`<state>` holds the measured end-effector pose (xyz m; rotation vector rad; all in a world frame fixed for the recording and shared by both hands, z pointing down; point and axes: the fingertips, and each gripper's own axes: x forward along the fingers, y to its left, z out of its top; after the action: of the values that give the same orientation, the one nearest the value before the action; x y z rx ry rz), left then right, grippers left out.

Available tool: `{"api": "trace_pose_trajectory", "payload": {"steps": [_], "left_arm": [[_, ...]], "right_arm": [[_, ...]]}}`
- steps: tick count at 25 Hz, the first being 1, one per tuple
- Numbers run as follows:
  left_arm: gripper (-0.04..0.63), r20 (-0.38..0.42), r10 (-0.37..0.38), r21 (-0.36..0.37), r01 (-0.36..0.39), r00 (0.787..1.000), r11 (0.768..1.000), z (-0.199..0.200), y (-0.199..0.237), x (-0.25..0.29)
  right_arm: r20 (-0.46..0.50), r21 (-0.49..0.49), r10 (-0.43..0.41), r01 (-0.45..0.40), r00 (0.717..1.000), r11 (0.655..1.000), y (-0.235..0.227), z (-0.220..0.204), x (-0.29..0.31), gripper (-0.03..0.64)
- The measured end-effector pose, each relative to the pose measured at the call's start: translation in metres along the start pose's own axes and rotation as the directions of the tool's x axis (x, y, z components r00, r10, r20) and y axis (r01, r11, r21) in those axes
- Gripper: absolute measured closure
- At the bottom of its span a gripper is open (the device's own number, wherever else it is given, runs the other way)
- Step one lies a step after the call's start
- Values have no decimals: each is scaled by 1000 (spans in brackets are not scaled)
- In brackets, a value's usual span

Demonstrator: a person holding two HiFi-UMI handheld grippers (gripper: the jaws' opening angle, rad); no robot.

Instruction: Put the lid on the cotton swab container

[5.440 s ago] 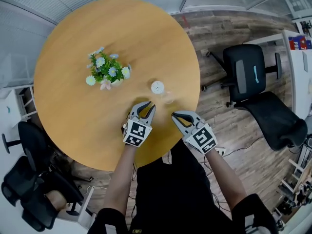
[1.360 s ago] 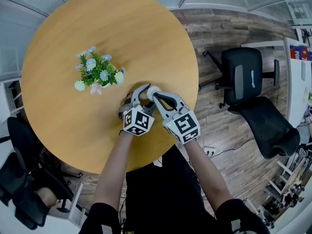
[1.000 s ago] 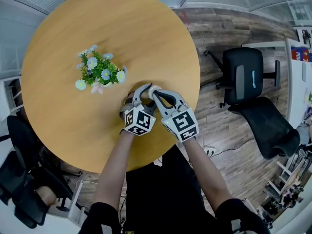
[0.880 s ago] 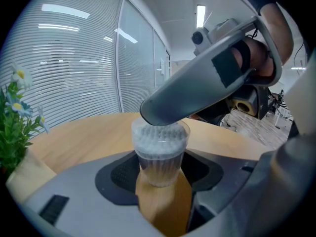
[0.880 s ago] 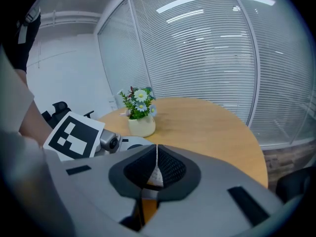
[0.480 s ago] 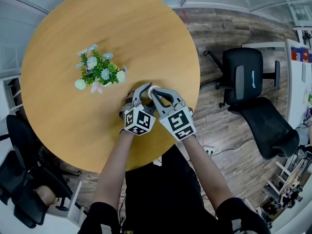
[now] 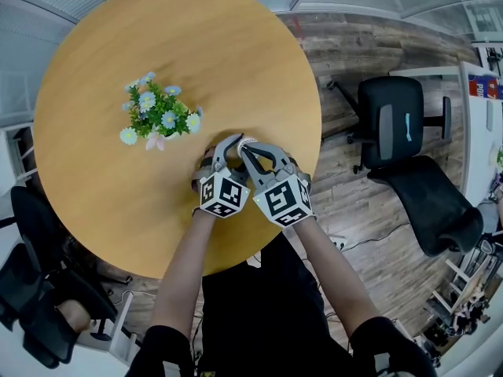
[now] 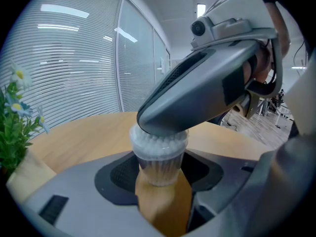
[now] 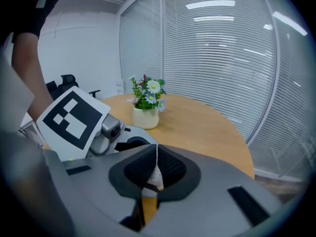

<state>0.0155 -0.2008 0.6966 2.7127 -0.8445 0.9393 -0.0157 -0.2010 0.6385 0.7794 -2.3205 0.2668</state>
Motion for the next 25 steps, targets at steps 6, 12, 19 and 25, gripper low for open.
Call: {"api": "trace_pose_trajectory", "payload": {"steps": [6, 12, 19, 25], "left_arm": [[341, 0, 1, 3, -1, 1000, 1000, 1, -1, 0], [341, -1, -2, 4, 2, 1000, 1000, 1, -1, 0], [341, -4, -3, 4, 3, 1000, 1000, -1, -1, 0], [341, -4, -1, 6, 1, 1000, 1000, 0, -2, 1]], "right_arm": [[29, 56, 4, -6, 1000, 998, -1, -1, -4, 608], [80, 77, -3, -3, 997, 997, 3, -3, -10, 607], [148, 129, -46, 27, 988, 991, -1, -9, -28, 607], [139, 149, -49, 28, 989, 988, -2, -22, -39, 607]]}}
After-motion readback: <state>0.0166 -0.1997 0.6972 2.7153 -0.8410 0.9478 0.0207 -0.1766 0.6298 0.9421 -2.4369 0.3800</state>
